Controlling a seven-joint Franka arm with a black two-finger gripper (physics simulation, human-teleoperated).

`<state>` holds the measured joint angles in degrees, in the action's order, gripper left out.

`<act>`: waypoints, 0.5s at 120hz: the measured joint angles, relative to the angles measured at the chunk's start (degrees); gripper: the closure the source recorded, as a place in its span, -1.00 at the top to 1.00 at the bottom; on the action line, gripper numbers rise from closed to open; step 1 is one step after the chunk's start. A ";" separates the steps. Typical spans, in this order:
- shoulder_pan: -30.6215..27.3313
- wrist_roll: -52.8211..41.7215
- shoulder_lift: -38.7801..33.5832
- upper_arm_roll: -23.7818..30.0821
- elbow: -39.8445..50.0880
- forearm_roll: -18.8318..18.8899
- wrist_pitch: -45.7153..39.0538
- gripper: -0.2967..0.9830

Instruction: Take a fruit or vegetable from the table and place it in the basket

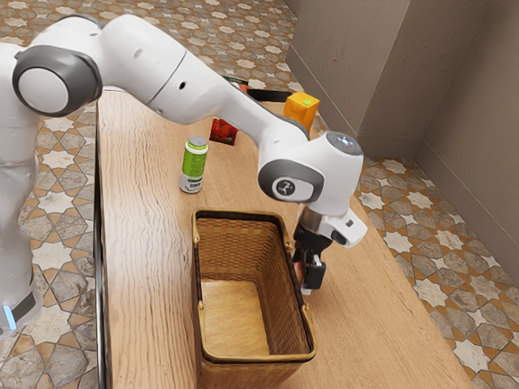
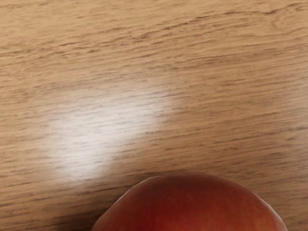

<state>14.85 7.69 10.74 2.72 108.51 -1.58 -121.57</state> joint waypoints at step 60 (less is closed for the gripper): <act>-0.05 0.59 -11.26 0.37 -3.09 0.67 4.25 0.01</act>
<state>14.80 8.28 -0.52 3.10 105.42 -0.91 -117.32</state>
